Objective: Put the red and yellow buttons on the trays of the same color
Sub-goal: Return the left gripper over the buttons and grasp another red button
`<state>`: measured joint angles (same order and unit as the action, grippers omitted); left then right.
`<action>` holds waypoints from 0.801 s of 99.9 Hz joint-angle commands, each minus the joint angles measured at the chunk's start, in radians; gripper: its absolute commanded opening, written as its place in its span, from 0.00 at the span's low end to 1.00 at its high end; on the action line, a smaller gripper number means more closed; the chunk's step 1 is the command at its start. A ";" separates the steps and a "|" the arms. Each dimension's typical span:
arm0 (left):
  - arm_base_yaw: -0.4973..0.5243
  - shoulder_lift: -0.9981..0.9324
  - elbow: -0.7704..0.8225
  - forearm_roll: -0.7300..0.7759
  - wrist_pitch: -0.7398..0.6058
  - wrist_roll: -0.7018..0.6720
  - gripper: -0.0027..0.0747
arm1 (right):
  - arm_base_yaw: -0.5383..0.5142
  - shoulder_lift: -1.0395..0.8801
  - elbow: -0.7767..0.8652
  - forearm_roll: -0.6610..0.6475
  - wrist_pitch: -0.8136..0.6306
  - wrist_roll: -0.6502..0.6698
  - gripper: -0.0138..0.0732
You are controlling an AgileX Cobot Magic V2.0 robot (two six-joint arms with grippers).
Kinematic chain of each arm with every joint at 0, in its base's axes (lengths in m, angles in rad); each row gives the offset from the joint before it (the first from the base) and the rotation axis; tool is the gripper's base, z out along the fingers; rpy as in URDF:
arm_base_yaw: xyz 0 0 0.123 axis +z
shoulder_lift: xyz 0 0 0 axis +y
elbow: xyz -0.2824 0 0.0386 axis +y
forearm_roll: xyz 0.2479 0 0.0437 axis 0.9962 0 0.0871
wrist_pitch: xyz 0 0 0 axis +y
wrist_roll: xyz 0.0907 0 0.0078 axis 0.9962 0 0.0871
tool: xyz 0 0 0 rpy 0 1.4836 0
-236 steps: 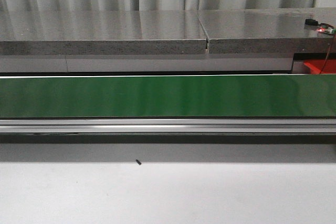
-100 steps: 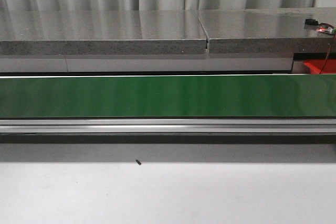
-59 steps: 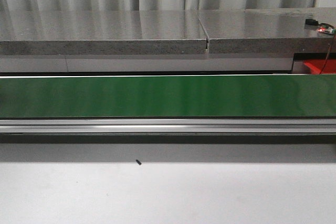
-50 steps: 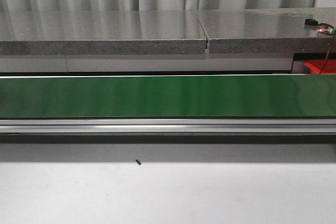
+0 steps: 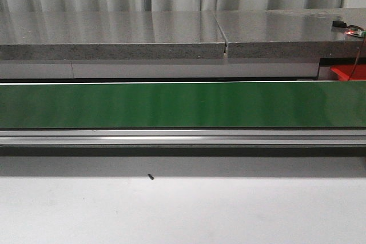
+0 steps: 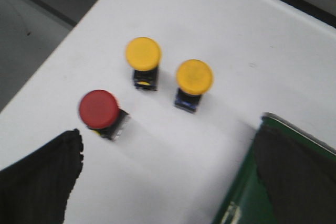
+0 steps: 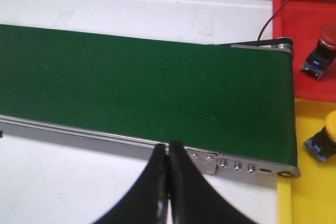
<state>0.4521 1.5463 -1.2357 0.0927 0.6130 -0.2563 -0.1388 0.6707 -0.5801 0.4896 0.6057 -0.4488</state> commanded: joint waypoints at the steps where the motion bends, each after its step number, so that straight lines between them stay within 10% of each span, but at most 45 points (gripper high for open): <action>1: 0.055 -0.040 -0.032 0.010 -0.078 0.001 0.86 | 0.000 -0.004 -0.028 0.013 -0.063 -0.009 0.08; 80: 0.139 0.219 -0.036 0.002 -0.184 -0.008 0.86 | 0.000 -0.004 -0.028 0.013 -0.063 -0.009 0.08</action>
<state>0.5889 1.7898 -1.2382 0.0995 0.4944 -0.2563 -0.1388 0.6707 -0.5801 0.4896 0.6057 -0.4488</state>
